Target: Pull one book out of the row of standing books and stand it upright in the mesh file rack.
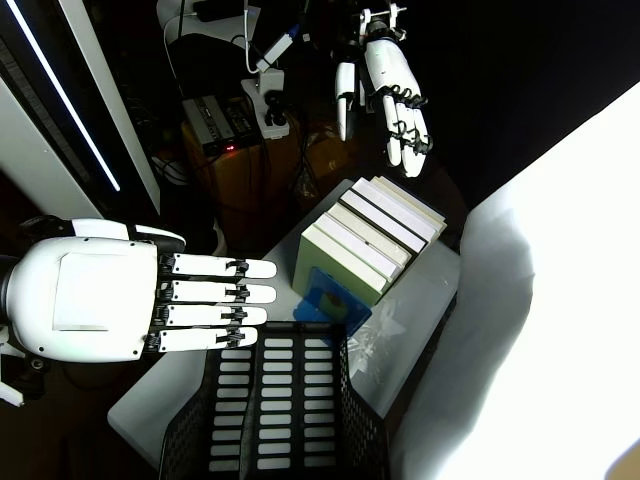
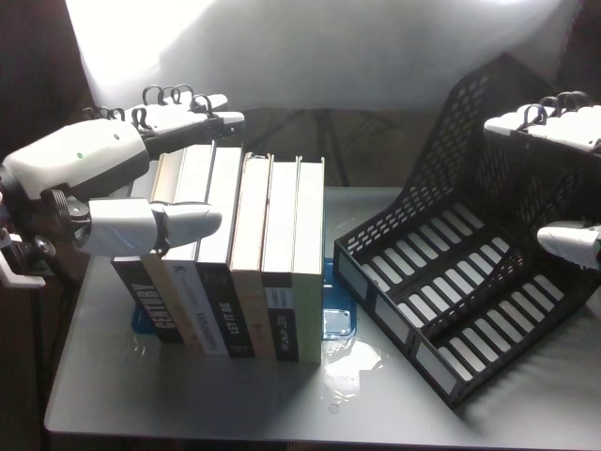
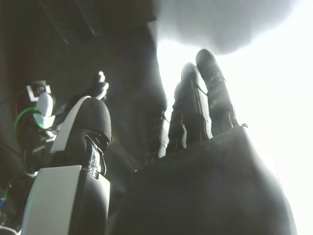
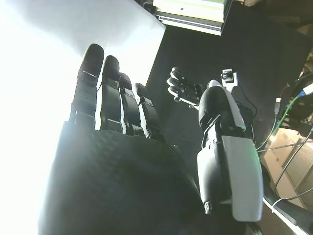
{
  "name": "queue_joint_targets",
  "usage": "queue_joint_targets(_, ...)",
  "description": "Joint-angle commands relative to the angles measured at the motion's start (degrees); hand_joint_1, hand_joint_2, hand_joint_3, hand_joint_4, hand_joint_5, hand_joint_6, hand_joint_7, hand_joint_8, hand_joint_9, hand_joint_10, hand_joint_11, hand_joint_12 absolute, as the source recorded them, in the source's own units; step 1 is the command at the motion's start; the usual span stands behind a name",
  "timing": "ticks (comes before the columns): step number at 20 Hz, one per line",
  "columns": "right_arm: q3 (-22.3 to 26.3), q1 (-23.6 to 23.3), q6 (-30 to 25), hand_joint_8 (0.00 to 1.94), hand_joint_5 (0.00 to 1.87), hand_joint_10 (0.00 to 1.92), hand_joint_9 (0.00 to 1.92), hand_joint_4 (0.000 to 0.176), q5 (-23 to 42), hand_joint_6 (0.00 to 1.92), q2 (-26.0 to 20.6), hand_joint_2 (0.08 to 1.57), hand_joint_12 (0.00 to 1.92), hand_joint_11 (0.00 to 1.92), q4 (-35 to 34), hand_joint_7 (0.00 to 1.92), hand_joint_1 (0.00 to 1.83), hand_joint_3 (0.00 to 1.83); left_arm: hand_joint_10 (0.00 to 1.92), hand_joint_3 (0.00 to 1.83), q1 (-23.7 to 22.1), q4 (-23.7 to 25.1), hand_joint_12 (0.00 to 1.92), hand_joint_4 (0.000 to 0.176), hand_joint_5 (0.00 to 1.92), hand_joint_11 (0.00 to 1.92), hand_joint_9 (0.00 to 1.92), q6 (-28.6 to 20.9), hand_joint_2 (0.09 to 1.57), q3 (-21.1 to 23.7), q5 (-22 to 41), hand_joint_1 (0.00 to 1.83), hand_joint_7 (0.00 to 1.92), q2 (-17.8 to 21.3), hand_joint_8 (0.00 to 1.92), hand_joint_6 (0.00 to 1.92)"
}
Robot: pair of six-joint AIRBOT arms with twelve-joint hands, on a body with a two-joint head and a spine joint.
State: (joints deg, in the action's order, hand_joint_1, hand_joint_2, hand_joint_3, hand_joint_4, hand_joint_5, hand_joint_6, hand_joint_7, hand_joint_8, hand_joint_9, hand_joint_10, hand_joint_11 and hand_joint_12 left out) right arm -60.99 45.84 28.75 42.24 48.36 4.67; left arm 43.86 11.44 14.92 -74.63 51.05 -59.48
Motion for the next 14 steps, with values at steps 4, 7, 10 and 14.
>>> queue_joint_targets(4, -0.6, -0.6, -0.1, 0.00, 0.00, 0.00, 0.00, 0.000, 5.8, 0.00, 0.2, 1.30, 0.00, 0.00, -0.9, 0.00, 0.43, 0.00, 0.00, 0.01, -0.9, -1.4, 0.00, 0.016, 0.18, 0.00, 0.00, -0.2, 1.26, -0.9, 5.4, 0.27, 0.00, -0.2, 0.00, 0.02)
queue_joint_targets(7, -0.9, -0.6, -0.1, 0.00, 0.00, 0.00, 0.00, 0.000, 5.7, 0.00, 0.5, 1.30, 0.00, 0.00, -1.1, 0.00, 0.41, 0.00, 0.00, 0.00, -1.3, -0.5, 0.00, 0.028, 0.19, 0.00, 0.00, -0.2, 1.26, -1.1, 4.2, 0.17, 0.00, -0.4, 0.00, 0.01)
queue_joint_targets(10, -1.1, -0.6, -0.1, 0.00, 0.00, 0.00, 0.00, 0.000, 5.6, 0.00, 0.9, 1.30, 0.00, 0.00, -1.4, 0.00, 0.39, 0.00, 0.00, 0.00, -2.3, 1.6, 0.00, 0.049, 0.29, 0.00, 0.00, -0.2, 1.23, -1.4, 1.3, 0.04, 0.00, -0.8, 0.00, 0.04)
queue_joint_targets(14, -1.4, -0.5, -0.1, 0.00, 0.00, 0.00, 0.00, 0.000, 5.6, 0.00, 1.2, 1.30, 0.00, 0.00, -1.9, 0.00, 0.42, 0.00, 0.00, 0.00, -3.7, 4.2, 0.00, 0.044, 0.44, 0.00, 0.00, -0.2, 1.18, -2.2, -2.8, 0.00, 0.00, -1.6, 0.00, 0.02)
